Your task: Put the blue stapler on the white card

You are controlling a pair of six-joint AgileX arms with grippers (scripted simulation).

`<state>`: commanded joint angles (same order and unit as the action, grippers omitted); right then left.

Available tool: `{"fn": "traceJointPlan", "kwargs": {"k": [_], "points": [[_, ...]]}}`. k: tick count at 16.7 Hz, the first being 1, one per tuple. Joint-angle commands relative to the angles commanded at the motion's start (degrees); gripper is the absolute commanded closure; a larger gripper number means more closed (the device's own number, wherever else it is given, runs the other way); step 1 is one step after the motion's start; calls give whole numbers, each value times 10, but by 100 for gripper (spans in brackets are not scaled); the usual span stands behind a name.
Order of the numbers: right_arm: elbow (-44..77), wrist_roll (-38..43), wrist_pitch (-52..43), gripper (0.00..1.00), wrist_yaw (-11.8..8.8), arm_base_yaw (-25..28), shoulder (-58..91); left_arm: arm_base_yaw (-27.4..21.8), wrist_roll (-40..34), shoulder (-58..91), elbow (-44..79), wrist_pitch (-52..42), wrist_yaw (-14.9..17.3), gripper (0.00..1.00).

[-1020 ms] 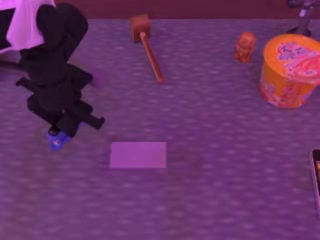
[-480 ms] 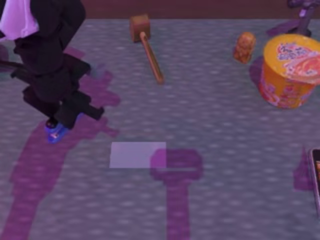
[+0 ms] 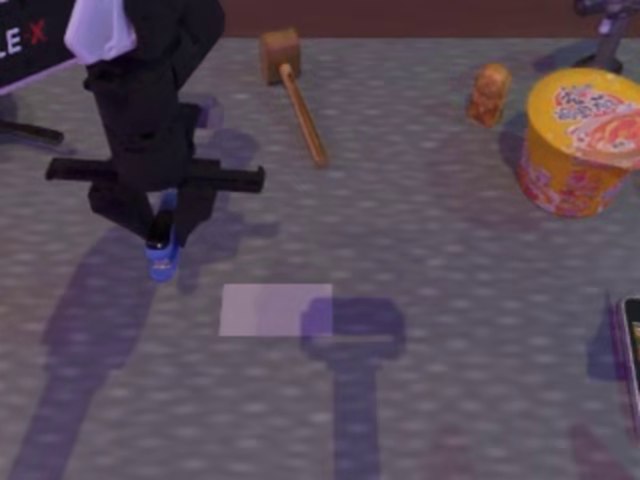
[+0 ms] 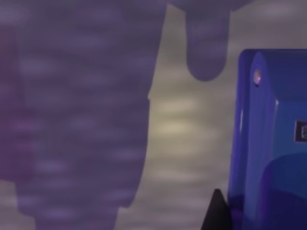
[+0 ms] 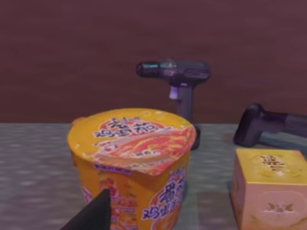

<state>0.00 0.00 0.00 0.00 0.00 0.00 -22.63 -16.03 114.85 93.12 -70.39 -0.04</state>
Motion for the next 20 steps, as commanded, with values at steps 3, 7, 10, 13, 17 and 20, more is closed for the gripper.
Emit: {"fn": "traceJointPlan", "kwargs": {"k": [3,7,10,13,17,20], "points": [[0,0,0,0,0,0,0,-22,-207,28,29,-18,1,100],[0,0,0,0,0,0,0,-54,-513,63,63,-41,4,100],[0,0,0,0,0,0,0,-76,-724,81,86,-53,6,100],[0,0,0,0,0,0,0,-94,-892,86,104,-54,6,100],[0,0,0,0,0,0,0,-109,-1032,76,118,-45,6,100],[0,0,0,0,0,0,0,-113,-1072,69,120,-39,6,100]]}}
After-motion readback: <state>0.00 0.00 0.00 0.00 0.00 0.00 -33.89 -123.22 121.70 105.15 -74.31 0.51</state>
